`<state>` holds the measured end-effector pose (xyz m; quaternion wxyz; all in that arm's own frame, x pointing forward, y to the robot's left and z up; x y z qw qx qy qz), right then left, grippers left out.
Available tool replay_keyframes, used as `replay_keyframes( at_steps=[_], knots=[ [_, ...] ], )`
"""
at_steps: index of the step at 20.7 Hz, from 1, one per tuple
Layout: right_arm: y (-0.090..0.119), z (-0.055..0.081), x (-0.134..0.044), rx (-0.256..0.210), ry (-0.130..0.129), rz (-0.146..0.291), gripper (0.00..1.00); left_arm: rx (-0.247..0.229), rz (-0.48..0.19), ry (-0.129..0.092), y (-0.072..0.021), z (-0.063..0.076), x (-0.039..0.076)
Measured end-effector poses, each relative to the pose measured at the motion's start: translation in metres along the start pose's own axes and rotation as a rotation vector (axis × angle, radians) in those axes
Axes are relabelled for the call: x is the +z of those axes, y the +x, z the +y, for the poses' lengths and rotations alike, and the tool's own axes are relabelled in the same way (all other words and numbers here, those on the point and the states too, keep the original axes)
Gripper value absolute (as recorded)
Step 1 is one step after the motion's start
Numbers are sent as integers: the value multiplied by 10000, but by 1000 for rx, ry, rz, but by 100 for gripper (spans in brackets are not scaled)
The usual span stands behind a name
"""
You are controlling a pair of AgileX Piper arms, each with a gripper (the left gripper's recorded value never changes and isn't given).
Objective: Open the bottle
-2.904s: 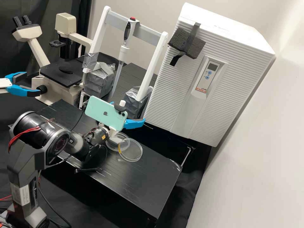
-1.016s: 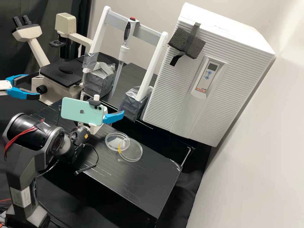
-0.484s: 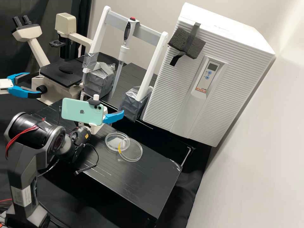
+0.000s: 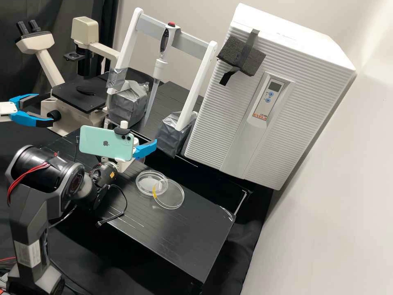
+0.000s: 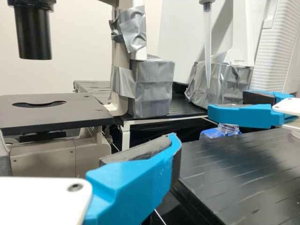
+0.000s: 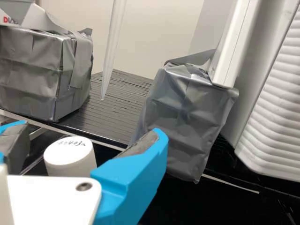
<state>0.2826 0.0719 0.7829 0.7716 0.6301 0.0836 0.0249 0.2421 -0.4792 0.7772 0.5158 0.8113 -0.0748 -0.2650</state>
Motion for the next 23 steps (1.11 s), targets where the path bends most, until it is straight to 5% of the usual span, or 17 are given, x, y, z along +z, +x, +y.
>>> replay_keyframes(
  at_steps=[23],
  knots=[
    [11,-63,-13,-22,-24,5,0,-2,-15,-1,20,-5,35]
  ],
)
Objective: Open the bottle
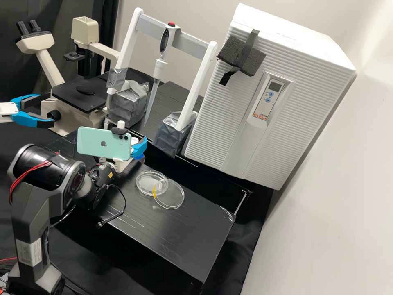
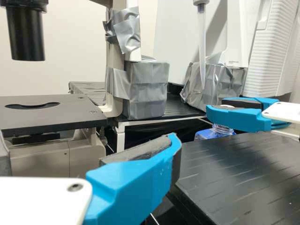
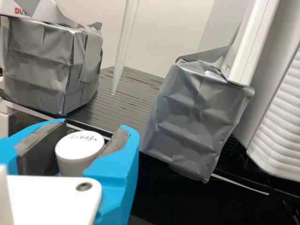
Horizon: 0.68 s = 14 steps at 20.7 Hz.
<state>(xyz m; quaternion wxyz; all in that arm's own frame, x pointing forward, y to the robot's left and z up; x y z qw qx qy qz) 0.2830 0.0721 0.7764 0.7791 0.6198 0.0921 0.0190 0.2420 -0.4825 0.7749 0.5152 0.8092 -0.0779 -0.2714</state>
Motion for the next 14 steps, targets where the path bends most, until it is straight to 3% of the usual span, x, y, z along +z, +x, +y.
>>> replay_keyframes(
  at_steps=[14],
  knots=[
    [6,-6,4,-2,0,-1,0,9,12,-7,1,7,-9]
  ],
)
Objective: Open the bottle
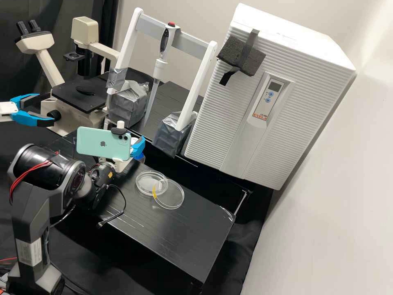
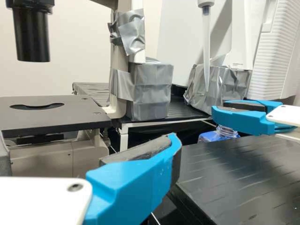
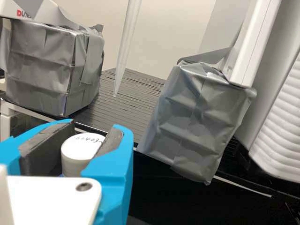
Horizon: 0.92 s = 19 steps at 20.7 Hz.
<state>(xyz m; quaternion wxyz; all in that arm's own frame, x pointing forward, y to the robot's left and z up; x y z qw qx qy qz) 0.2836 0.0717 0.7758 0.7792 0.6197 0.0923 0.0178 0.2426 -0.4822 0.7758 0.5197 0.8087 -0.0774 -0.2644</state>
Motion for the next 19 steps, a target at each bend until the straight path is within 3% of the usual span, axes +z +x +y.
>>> replay_keyframes(
  at_steps=[8,15,19],
  knots=[
    [0,0,0,0,0,0,0,4,-5,2,13,11,6],
    [-61,166,-101,59,2,37,0,7,-1,1,15,15,2],
    [-121,196,-111,67,1,43,0,8,-1,0,16,15,4]
  ],
)
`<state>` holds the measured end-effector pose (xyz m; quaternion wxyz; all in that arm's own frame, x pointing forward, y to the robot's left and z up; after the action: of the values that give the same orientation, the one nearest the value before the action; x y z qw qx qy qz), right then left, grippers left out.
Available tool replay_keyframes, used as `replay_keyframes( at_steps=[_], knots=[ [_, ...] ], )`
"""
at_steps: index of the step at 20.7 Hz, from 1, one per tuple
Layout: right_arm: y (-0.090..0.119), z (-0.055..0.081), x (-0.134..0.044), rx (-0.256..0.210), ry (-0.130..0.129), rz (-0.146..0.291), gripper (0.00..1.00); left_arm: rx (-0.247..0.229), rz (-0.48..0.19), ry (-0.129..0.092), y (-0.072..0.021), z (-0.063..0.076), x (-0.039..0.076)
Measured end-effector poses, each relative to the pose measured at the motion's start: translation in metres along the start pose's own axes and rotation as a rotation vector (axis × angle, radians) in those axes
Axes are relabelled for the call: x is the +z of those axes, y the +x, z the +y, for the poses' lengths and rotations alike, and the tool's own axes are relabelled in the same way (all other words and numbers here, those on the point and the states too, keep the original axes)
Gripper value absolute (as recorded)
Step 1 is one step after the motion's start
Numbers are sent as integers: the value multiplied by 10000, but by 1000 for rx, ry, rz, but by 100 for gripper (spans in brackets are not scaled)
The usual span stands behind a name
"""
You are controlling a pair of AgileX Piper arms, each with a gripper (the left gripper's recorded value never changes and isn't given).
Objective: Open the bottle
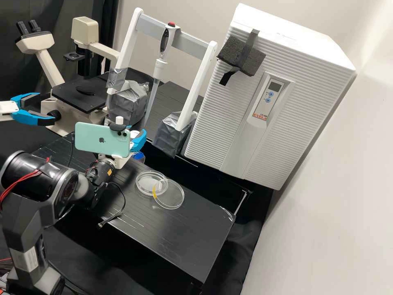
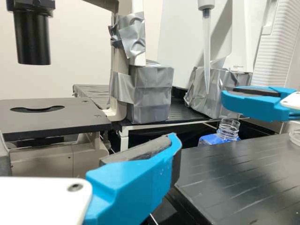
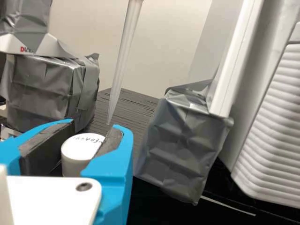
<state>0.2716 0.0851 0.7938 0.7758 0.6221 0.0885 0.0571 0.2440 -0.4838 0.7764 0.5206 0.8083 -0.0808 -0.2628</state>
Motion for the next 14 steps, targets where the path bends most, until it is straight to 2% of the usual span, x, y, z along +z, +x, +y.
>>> replay_keyframes(
  at_steps=[2,4,5,9,12,14],
  knots=[
    [-52,43,-3,13,5,2,0,0,0,0,0,0,0],
    [-140,67,10,10,-12,11,0,0,0,0,0,0,0],
    [-188,90,12,10,-12,21,0,0,0,0,0,0,0],
    [-418,104,34,-38,-42,81,0,0,0,0,0,0,0],
    [-563,96,76,-79,-40,91,0,7,-3,4,16,20,-2],
    [-617,81,99,-98,-29,92,0,12,-5,6,24,31,-2]
  ],
)
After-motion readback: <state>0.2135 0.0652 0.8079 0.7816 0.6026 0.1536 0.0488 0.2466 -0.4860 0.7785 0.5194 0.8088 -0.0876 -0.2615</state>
